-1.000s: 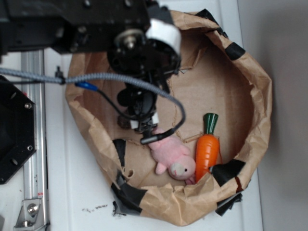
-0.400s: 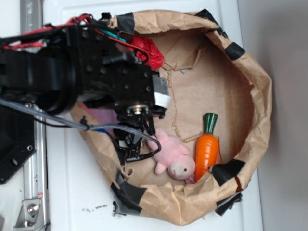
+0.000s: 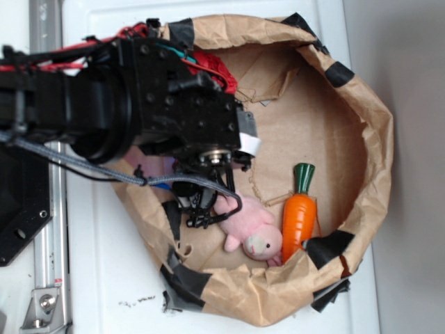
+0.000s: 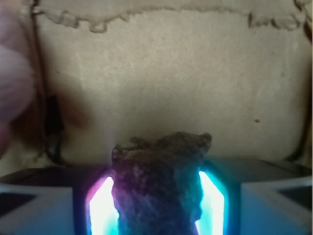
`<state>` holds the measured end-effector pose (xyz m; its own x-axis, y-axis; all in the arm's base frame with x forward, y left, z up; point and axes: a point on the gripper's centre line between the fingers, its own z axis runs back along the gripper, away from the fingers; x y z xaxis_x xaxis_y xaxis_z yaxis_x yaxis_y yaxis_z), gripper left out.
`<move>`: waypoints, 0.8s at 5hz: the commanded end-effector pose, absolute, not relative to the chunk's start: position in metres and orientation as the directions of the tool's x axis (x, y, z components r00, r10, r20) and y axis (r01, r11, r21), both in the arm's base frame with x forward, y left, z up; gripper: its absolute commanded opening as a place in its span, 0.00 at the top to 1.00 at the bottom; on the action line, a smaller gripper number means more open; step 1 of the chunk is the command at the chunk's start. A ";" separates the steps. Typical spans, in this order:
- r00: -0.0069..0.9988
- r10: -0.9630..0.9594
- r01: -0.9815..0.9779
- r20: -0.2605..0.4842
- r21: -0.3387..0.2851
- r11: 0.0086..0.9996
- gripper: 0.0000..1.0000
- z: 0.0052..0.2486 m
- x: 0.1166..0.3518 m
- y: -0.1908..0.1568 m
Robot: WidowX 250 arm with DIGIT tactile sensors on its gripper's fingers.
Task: Grab the rock.
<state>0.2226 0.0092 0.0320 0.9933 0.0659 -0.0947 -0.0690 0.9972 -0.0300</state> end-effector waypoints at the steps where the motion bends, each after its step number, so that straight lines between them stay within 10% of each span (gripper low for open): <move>1: 0.987 0.117 -0.108 0.113 -0.083 0.991 1.00 0.146 0.250 0.018; 4: 0.983 0.123 -0.117 0.138 -0.046 0.992 1.00 0.193 0.253 0.015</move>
